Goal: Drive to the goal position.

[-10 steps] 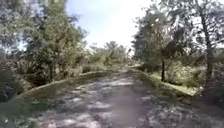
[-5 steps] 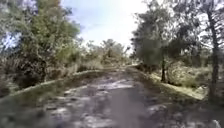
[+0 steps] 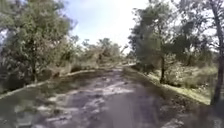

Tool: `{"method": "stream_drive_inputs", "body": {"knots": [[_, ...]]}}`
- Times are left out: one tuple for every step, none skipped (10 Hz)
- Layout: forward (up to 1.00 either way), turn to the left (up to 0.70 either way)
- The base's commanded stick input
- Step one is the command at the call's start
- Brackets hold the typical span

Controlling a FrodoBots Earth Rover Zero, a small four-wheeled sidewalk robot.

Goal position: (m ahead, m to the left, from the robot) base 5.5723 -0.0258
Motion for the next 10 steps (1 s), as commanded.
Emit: {"method": "stream_drive_inputs", "body": {"knots": [[0.70, 0.00], [0.70, 0.00], [0.70, 0.00], [0.70, 0.00], [0.70, 0.00], [0.70, 0.00], [0.70, 0.00], [0.70, 0.00], [0.70, 0.00], [0.70, 0.00]]}}
